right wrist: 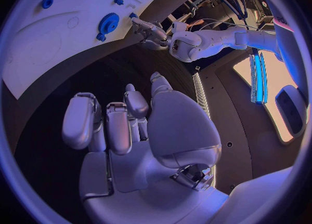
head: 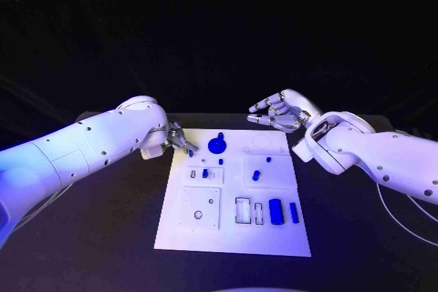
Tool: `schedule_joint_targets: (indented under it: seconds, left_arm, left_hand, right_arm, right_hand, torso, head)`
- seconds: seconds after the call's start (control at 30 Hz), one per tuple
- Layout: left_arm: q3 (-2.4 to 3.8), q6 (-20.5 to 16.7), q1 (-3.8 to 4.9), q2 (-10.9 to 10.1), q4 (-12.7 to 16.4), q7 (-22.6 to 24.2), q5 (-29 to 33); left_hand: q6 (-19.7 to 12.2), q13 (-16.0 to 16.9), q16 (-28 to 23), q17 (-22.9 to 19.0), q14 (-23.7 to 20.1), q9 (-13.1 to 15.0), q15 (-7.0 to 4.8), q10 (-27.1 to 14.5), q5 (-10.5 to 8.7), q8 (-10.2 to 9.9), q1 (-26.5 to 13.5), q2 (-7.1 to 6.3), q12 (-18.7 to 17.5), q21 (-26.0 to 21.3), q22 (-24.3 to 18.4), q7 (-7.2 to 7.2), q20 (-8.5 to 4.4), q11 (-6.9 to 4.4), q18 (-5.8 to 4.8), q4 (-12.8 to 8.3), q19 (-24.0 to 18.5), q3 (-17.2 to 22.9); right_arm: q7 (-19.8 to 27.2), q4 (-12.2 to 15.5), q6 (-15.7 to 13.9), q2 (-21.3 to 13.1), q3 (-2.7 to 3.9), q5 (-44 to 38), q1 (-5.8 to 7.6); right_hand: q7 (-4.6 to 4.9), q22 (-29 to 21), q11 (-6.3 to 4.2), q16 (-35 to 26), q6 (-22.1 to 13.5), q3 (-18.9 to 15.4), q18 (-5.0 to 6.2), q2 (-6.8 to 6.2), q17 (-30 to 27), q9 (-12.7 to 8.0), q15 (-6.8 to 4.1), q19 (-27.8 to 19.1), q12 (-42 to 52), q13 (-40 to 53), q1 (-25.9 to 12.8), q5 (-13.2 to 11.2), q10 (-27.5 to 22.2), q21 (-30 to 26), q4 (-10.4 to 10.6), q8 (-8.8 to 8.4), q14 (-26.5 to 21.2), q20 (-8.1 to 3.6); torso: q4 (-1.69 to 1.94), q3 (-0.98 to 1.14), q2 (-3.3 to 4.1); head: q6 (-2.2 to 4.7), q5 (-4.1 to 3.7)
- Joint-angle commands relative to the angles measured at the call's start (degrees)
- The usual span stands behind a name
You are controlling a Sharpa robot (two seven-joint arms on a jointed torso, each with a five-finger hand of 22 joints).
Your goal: Assemble the parts on the task board
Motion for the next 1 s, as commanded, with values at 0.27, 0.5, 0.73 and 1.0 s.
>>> schedule_joint_targets:
  seconds: [0.27,0.5,0.73,1.0]
  left_arm:
    - [0.0,1.6,-0.03,0.5,-0.69,0.63,0.05]
    - [-0.01,1.54,-0.03,0.89,-1.08,0.87,0.4]
    - [-0.02,1.39,-0.07,1.08,-1.23,0.35,0.54]
    - [-0.02,1.54,-0.07,1.13,-1.26,-0.21,0.56]
  left_hand:
    - [0.55,-0.08,0.18,15.06,6.04,-0.37,-0.08,0.48,0.12,0.02,1.44,0.45,0.33,0.38,0.76,-0.14,0.04,-0.07,-0.16,0.11,0.43,1.22]
    - [0.38,-0.21,0.18,15.06,6.04,-0.82,-0.23,0.43,0.05,0.01,3.84,1.34,0.28,0.38,0.89,-0.3,-0.09,-0.23,-0.16,-0.64,0.48,3.36]
    - [0.29,-0.25,0.18,15.06,6.04,-1.09,-0.29,0.42,0.05,0.01,4.87,1.7,0.28,0.38,0.97,-0.36,-0.15,-0.31,-0.18,-0.94,0.51,4.76]
    - [-0.18,-0.44,0.18,15.06,6.04,-1.55,-0.58,0.24,0.3,-0.05,8.54,2.01,0.08,0.41,1.15,-0.71,-0.38,-0.64,-0.18,-3.14,0.59,9.01]
  right_arm:
    - [0.28,0.0,0.81,0.11,0.01,-0.05,-0.03]
    - [0.25,-0.01,0.97,0.23,0.01,-0.05,-0.03]
    - [0.18,-0.01,0.82,0.26,0.01,-0.05,-0.03]
    - [-0.04,0.02,0.55,0.21,0.01,-0.05,-0.03]
  right_hand:
    - [-0.01,0.0,-0.08,-0.32,0.26,-0.31,0.36,0.15,4.11,0.09,0.16,-0.2,-0.03,-0.03,0.2,0.34,-0.39,-0.2,-0.17,0.04,3.61,0.01]
    - [-0.01,-0.04,-0.08,-0.33,0.27,-0.33,0.37,0.18,4.11,0.09,0.15,-0.21,-0.03,-0.03,0.25,0.32,-0.39,-0.23,-0.18,0.04,3.61,0.01]
    - [-0.01,0.0,-0.08,-0.32,0.27,-0.34,0.36,0.2,4.12,0.09,0.15,-0.19,0.0,-0.02,0.27,0.3,-0.38,-0.21,-0.18,0.04,3.61,0.01]
    - [-0.01,0.07,-0.09,-0.29,0.27,-0.36,0.35,0.29,4.17,0.1,0.15,-0.16,0.08,0.03,0.43,0.21,-0.34,-0.17,-0.23,0.04,3.63,0.0]
  torso:
    - [-0.03,0.04,0.02]
    - [0.01,0.01,0.02]
    - [-0.01,0.0,-0.01]
    - [-0.02,0.0,-0.03]
  head:
    - [0.02,0.03]
    - [-0.07,-0.02]
    - [-0.08,-0.08]
    - [-0.24,-0.11]
